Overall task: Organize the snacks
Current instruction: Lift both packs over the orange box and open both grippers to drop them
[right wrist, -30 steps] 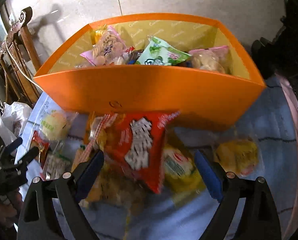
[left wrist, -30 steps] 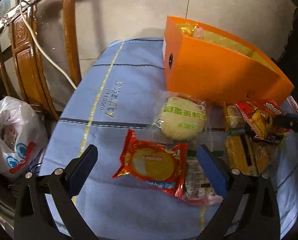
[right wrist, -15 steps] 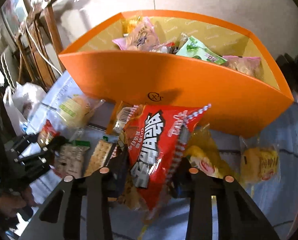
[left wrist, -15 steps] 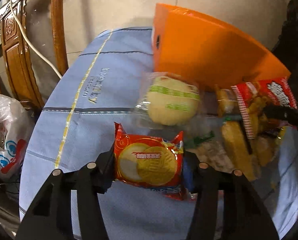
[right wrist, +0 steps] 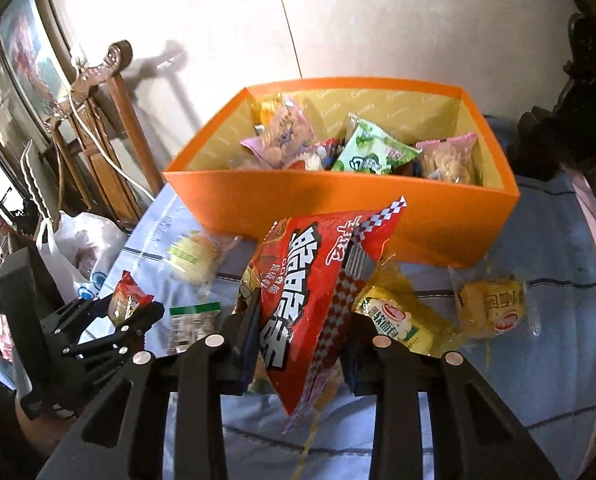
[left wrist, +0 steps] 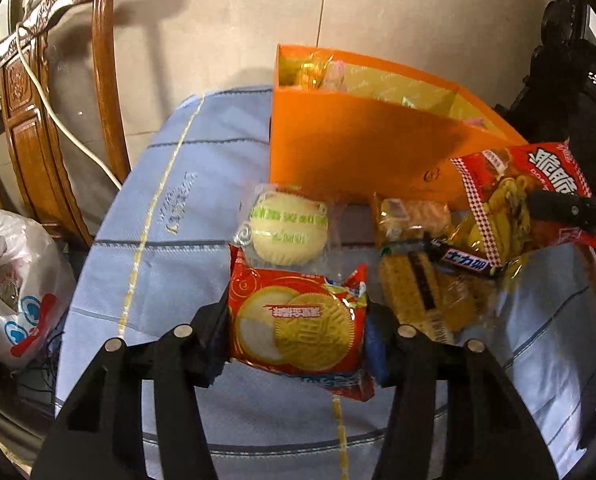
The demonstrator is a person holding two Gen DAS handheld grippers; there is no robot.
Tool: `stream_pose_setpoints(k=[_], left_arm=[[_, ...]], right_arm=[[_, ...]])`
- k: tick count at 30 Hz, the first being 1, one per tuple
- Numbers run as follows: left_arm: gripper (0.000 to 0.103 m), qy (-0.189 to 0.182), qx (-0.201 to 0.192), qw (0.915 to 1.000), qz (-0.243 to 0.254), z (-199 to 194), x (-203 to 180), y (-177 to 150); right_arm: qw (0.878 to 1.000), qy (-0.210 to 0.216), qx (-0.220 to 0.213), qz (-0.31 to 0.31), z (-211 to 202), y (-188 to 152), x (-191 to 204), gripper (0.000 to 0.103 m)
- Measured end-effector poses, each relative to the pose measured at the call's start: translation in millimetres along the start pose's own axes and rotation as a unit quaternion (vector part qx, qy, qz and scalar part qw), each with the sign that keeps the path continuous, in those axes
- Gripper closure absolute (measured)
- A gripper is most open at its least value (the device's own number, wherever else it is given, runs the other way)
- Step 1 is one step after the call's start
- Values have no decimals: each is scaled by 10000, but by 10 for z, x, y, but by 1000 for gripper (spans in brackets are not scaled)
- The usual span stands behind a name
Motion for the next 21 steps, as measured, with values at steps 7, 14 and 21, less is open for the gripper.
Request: stream_pose_setpoints(k=[7, 14, 21], left_arm=[[50, -15, -148, 9999, 55, -296, -87, 123], [50, -137, -414, 9990, 89, -578, -140, 336], [50, -232, -573, 9980, 147, -815, -223, 500]], right_arm=[[9997, -35, -244, 2, -324, 37, 38, 70], [9982, -157, -561, 131, -717, 122, -91, 70], [9961, -293, -739, 376, -978, 108, -315, 70]])
Point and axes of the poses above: each gripper's, at about its wrist camera, not at the fingertips, and z roughly the way its jaws point, x to its left, y to its top, the point moved 2 cm from there along z, roughly the way its jaws point
